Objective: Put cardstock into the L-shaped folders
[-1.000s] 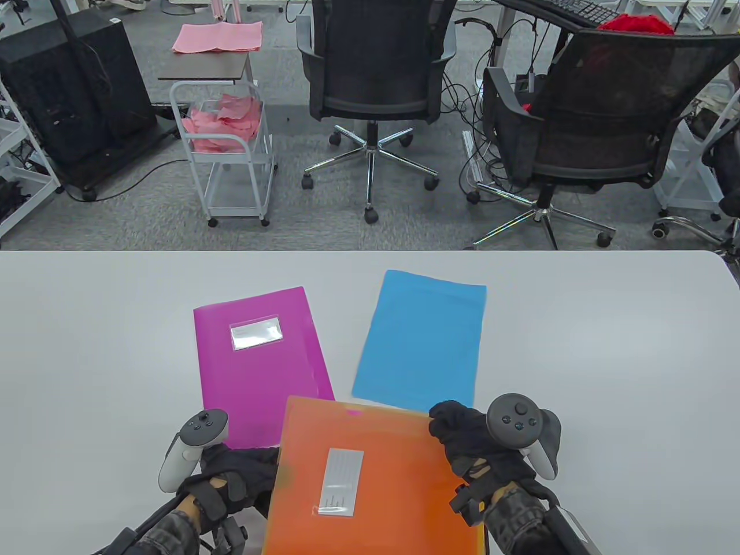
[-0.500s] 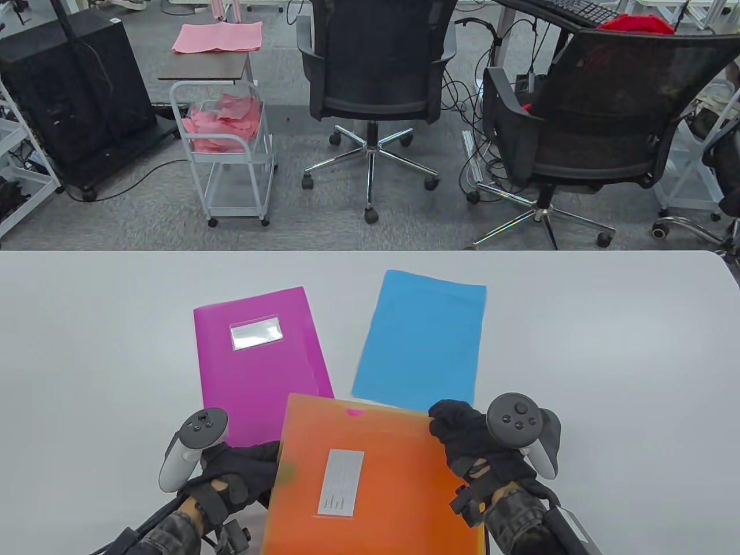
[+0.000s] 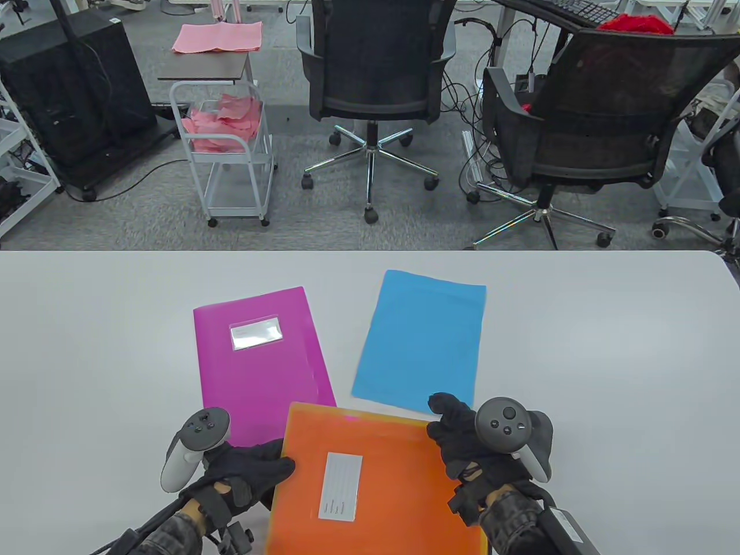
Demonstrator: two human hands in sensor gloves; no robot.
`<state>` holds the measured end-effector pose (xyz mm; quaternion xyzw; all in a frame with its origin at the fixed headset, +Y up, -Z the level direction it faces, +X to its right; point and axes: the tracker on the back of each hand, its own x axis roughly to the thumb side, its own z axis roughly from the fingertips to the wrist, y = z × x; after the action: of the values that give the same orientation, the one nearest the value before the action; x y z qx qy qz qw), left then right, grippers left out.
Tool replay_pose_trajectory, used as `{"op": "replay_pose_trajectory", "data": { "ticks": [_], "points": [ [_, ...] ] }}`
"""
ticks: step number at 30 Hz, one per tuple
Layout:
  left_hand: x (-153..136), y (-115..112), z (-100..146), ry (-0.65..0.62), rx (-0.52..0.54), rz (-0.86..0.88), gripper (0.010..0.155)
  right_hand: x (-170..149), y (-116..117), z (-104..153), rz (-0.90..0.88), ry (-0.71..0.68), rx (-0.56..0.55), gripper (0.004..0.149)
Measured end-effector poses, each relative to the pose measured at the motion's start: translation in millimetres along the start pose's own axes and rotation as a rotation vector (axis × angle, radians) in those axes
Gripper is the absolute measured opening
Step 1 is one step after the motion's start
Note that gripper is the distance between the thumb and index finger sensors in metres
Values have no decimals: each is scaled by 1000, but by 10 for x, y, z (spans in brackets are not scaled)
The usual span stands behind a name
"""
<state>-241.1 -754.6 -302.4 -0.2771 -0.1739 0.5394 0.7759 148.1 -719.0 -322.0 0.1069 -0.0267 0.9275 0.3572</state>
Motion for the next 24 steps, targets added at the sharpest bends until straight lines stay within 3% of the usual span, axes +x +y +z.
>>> {"op": "replay_pose_trajectory", "data": {
  "ticks": [3,7,10,16,20,24],
  "points": [
    [43,69,34,-36,98,-13,45,-12,-16,6,15,29,-17,55],
    [17,315,145,-32,245,15,44,-170,-108,33,-28,134,-107,65],
    [-29,595,324,-15,460,60,45,-301,-201,58,-98,197,-155,71],
    [-354,1084,910,23,1063,488,48,-388,-219,78,-148,241,-144,71],
    [-629,1241,1241,31,1291,771,49,-366,-187,70,-133,240,-127,72],
    [-804,1296,1403,49,1413,919,50,-370,-172,69,-134,246,-112,71]
  ]
}}
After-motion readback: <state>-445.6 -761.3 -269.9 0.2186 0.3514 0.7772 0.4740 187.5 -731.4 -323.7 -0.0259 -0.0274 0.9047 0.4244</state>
